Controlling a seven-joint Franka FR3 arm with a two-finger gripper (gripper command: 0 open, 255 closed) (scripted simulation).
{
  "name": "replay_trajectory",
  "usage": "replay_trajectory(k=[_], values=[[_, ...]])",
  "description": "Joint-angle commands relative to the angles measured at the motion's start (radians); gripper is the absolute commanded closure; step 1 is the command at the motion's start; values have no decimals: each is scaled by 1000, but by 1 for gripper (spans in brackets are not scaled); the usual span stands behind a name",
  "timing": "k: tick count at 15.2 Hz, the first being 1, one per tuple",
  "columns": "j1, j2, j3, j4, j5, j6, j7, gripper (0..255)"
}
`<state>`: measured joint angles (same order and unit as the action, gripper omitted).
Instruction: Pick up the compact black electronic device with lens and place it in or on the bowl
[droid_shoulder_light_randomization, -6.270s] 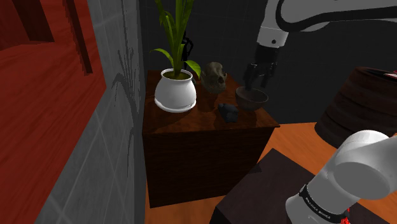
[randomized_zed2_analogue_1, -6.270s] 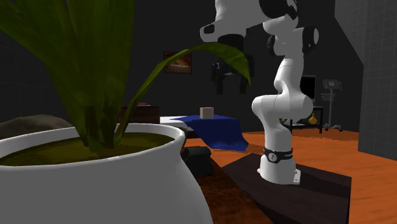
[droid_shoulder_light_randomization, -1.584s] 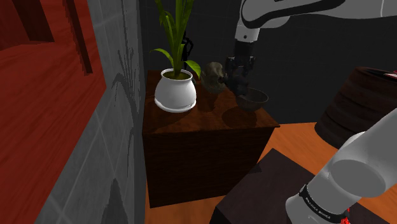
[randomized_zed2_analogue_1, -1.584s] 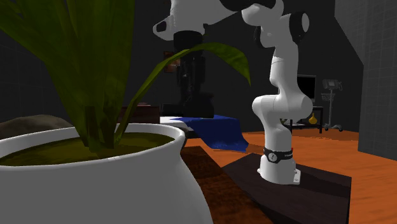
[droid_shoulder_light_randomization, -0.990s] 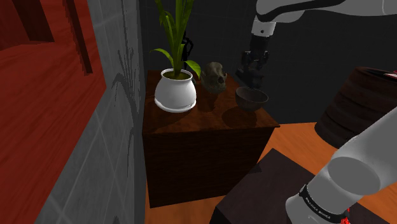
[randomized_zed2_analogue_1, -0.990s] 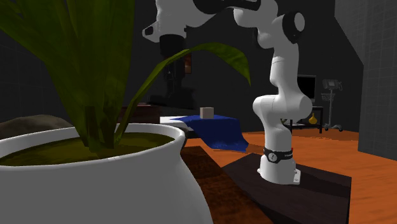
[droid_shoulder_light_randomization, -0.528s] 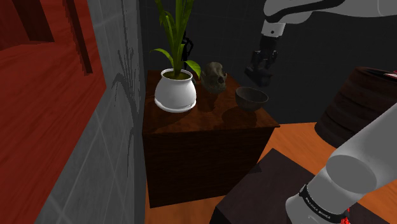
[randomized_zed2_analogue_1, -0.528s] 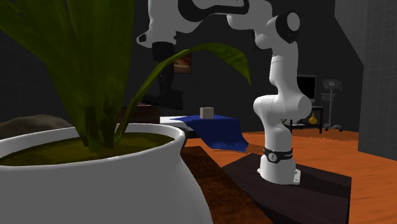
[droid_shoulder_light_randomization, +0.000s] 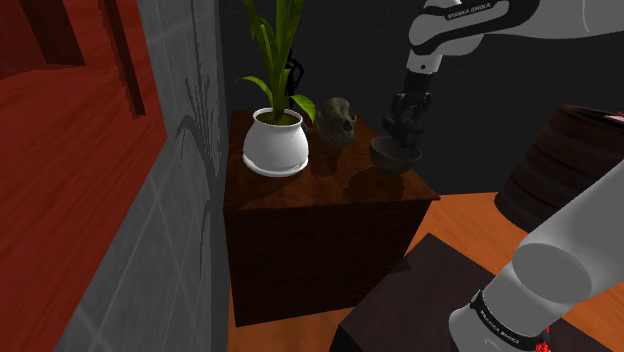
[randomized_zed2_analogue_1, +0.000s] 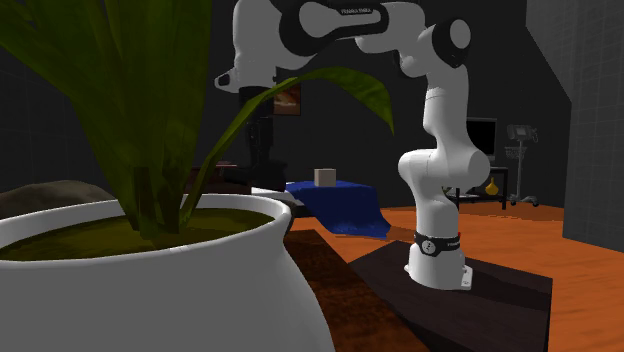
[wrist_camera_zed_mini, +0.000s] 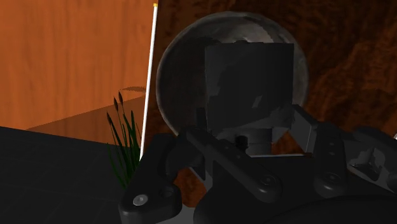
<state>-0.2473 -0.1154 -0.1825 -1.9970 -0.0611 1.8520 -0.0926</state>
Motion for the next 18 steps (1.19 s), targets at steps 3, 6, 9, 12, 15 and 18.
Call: replay_trajectory(k=[3, 6, 9, 12, 15, 18], values=[[-1, 8, -1, -46, 0, 54, 1, 255], [-1, 19, -3, -85, 1, 105, 1, 255], [-1, 19, -3, -85, 1, 105, 1, 255], [-1, 19, -3, -85, 1, 105, 1, 255], [-1, 19, -3, -85, 1, 105, 1, 0], [-1, 19, -3, -85, 1, 105, 1, 0]])
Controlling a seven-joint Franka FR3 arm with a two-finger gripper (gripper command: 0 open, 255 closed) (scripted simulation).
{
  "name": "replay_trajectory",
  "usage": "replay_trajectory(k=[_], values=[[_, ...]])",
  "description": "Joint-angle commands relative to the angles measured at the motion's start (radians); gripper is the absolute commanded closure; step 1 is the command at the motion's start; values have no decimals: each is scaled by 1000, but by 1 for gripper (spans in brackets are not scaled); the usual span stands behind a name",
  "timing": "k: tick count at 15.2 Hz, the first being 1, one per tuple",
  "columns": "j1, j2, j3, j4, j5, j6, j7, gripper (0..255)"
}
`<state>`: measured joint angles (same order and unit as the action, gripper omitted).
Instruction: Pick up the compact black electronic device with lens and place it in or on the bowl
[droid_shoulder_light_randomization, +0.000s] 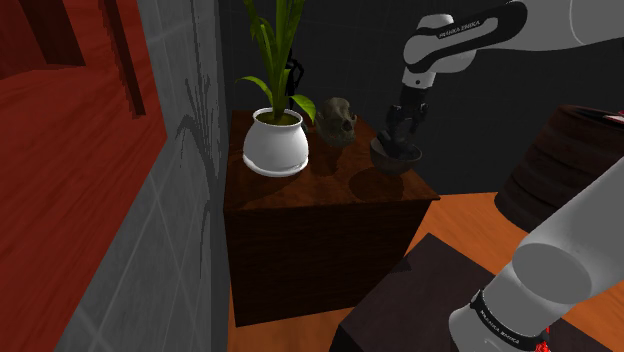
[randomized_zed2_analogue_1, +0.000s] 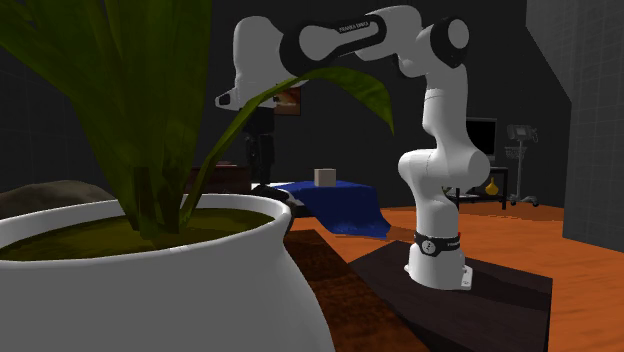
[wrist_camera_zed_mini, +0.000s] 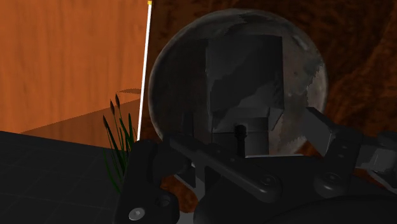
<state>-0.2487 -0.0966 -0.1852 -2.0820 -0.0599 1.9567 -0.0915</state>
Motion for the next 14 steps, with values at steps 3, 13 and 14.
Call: replay_trajectory(k=[3, 13, 14], values=[[1, -6, 1, 27, 0, -33, 0, 0], [3, -17, 5, 109, 0, -126, 1, 0], [3, -17, 5, 109, 0, -126, 1, 0]])
